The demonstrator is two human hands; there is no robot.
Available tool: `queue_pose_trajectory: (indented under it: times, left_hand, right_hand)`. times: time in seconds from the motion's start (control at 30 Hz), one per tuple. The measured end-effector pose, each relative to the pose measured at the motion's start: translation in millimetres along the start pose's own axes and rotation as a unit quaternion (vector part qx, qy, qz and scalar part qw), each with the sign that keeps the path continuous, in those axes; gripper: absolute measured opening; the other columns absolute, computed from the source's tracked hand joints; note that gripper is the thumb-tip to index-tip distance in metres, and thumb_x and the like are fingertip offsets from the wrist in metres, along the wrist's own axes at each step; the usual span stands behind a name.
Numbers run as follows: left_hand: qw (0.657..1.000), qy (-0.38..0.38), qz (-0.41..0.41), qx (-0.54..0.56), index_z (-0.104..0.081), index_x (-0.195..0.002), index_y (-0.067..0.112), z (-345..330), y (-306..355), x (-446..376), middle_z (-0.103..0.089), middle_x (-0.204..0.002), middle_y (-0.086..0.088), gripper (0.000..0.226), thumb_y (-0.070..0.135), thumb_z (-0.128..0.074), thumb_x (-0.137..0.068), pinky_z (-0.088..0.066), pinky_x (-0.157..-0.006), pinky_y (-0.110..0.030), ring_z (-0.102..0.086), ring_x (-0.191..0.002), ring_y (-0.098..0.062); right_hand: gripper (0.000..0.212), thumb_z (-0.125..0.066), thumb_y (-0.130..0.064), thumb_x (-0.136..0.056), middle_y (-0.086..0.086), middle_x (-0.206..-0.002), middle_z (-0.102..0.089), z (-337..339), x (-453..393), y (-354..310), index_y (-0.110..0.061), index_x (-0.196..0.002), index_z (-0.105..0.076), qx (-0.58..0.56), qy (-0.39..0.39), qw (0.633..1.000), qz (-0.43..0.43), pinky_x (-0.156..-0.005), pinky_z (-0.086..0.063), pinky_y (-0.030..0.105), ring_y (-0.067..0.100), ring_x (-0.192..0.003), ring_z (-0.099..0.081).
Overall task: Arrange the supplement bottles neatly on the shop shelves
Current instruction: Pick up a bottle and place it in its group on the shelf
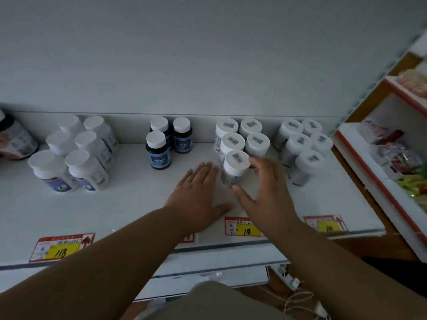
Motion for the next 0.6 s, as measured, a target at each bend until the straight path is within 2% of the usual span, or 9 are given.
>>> queue_pose_trajectory:
  times: [0.13, 0.23, 0.3, 0.37, 0.43, 0.53, 0.6]
  left_hand:
    - [0.998, 0.034, -0.055, 0.021, 0.000, -0.156, 0.022, 19, -13, 26, -0.002, -0.164, 0.002, 0.089, 0.066, -0.041, -0.091, 0.007, -0.116, -0.024, -0.001, -0.150, -0.012]
    - [0.995, 0.038, -0.089, 0.036, -0.007, -0.156, 0.021, 35, -24, 45, -0.012, -0.163, 0.001, 0.087, 0.062, -0.047, -0.091, 0.000, -0.116, -0.024, -0.011, -0.148, -0.015]
    - [0.993, 0.062, -0.093, 0.045, -0.014, -0.156, 0.019, 39, -40, 71, -0.020, -0.161, -0.002, 0.086, 0.063, -0.049, -0.090, -0.006, -0.118, -0.028, -0.018, -0.147, -0.019]
    - [0.994, 0.051, -0.098, 0.027, -0.021, -0.155, 0.018, 36, -52, 115, -0.028, -0.159, -0.003, 0.085, 0.067, -0.042, -0.088, -0.011, -0.117, -0.030, -0.026, -0.145, -0.022]
    - [0.992, 0.070, -0.103, 0.026, -0.028, -0.152, 0.015, 41, -61, 145, -0.036, -0.155, -0.005, 0.085, 0.067, -0.040, -0.087, -0.019, -0.117, -0.036, -0.034, -0.141, -0.025]
    - [0.986, 0.157, -0.042, 0.042, -0.027, -0.152, 0.018, 66, -81, 175, -0.036, -0.154, -0.002, 0.081, 0.065, -0.044, -0.088, -0.026, -0.118, -0.041, -0.032, -0.141, -0.021]
    - [0.982, 0.180, 0.043, 0.047, -0.020, -0.154, 0.023, 68, -105, 215, -0.031, -0.157, 0.002, 0.082, 0.064, -0.046, -0.087, -0.018, -0.118, -0.032, -0.026, -0.143, -0.017]
  right_hand:
    - [0.054, -0.071, -0.029, -0.083, 0.009, -0.125, -0.047, 1, 17, -35, -0.010, -0.129, -0.050, 0.004, 0.058, 0.998, -0.030, -0.090, -0.049, 0.037, 0.026, -0.110, -0.054]
    - [0.050, -0.068, -0.032, -0.085, 0.010, -0.124, -0.050, -3, 33, -62, -0.011, -0.128, -0.050, 0.014, 0.087, 0.994, -0.066, -0.087, -0.052, 0.043, 0.028, -0.108, -0.058]
    - [0.048, -0.067, -0.029, -0.087, 0.009, -0.127, -0.050, -11, 48, -85, -0.013, -0.129, -0.051, 0.016, 0.073, 0.995, -0.064, -0.089, -0.052, 0.044, 0.027, -0.111, -0.057]
    - [0.044, -0.068, -0.024, -0.089, 0.007, -0.127, -0.051, -24, 77, -109, -0.014, -0.129, -0.053, 0.017, 0.040, 0.997, -0.068, -0.090, -0.052, 0.041, 0.023, -0.112, -0.056]
    - [0.042, -0.069, -0.021, -0.089, 0.005, -0.127, -0.050, -23, 89, -130, -0.015, -0.128, -0.054, 0.006, 0.055, 0.997, -0.055, -0.089, -0.052, 0.038, 0.020, -0.112, -0.056]
    - [0.043, -0.068, -0.024, -0.091, 0.002, -0.128, -0.049, -30, 72, -170, -0.018, -0.130, -0.053, -0.023, 0.039, 0.999, 0.007, -0.090, -0.048, 0.030, 0.017, -0.112, -0.055]
    - [0.045, -0.067, -0.025, -0.091, 0.001, -0.128, -0.050, -56, 76, -203, -0.018, -0.133, -0.051, -0.055, -0.018, 0.998, 0.030, -0.094, -0.046, 0.029, 0.017, -0.114, -0.053]
Point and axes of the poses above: each hand's wrist, its own x-axis away from the middle knuckle, its own z-axis out of the back of the hand, y = z × x, the point moved 3 cm from there along -x, towards the middle knuckle
